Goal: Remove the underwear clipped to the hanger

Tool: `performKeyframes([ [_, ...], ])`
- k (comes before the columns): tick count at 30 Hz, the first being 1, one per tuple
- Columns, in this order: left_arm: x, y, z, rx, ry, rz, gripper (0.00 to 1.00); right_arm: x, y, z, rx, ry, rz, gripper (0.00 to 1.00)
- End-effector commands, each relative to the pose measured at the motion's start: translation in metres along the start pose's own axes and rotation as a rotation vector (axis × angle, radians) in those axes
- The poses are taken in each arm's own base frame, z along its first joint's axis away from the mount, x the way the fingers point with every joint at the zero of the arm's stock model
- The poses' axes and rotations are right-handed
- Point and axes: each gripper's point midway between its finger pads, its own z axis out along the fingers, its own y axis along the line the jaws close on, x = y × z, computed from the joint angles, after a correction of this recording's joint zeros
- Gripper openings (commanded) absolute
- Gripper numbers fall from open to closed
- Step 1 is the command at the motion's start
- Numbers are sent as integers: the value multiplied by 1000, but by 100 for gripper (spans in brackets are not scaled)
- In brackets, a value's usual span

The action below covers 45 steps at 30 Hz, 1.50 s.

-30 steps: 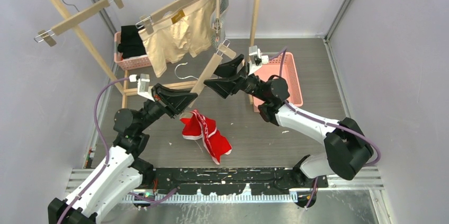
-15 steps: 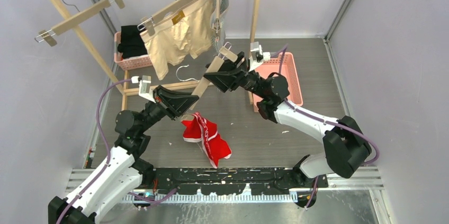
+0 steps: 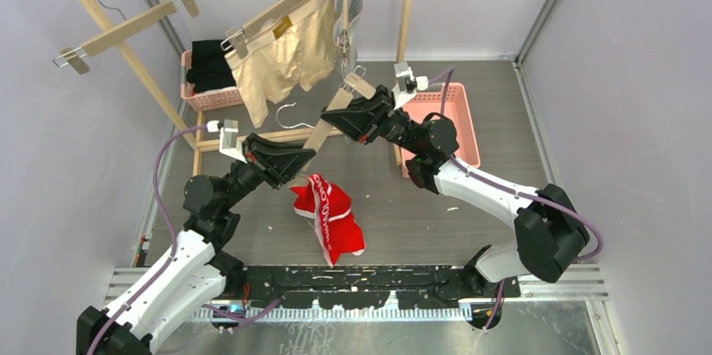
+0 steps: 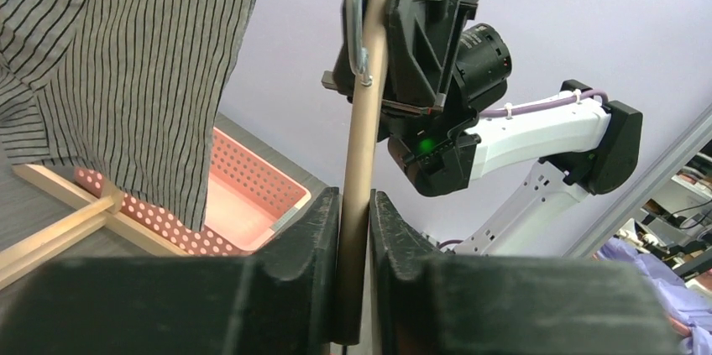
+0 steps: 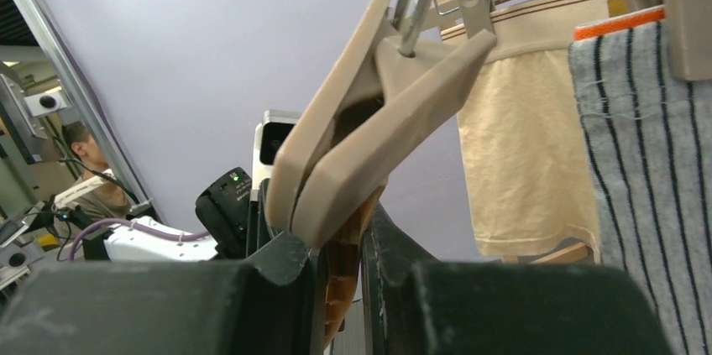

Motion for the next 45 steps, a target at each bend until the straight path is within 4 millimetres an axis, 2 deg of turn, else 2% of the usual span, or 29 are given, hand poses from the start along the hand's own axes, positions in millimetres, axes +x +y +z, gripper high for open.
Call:
performKeyframes([
  [1, -13, -13, 1, 38, -52, 10, 24, -12, 9, -1, -15, -17, -154, 1],
  [6, -11, -17, -6, 38, -41, 51, 48, -17, 15, -3, -14, -16, -167, 1],
  [13, -4, -16, -19, -12, 24, 115, 59, -23, 22, -6, -20, -29, -173, 1],
  [28, 39, 10, -40, -100, 129, 49, 61, -35, 36, -6, -50, -61, -171, 1],
  [35, 42, 23, -45, -148, 93, 59, 62, -38, 43, -8, -64, -69, -165, 1],
  [42, 45, 19, -40, -111, 113, 46, 58, -37, 40, -7, -56, -67, -163, 1],
  [45, 45, 17, -39, -94, 111, 51, 48, -35, 39, -7, -56, -62, -155, 1],
])
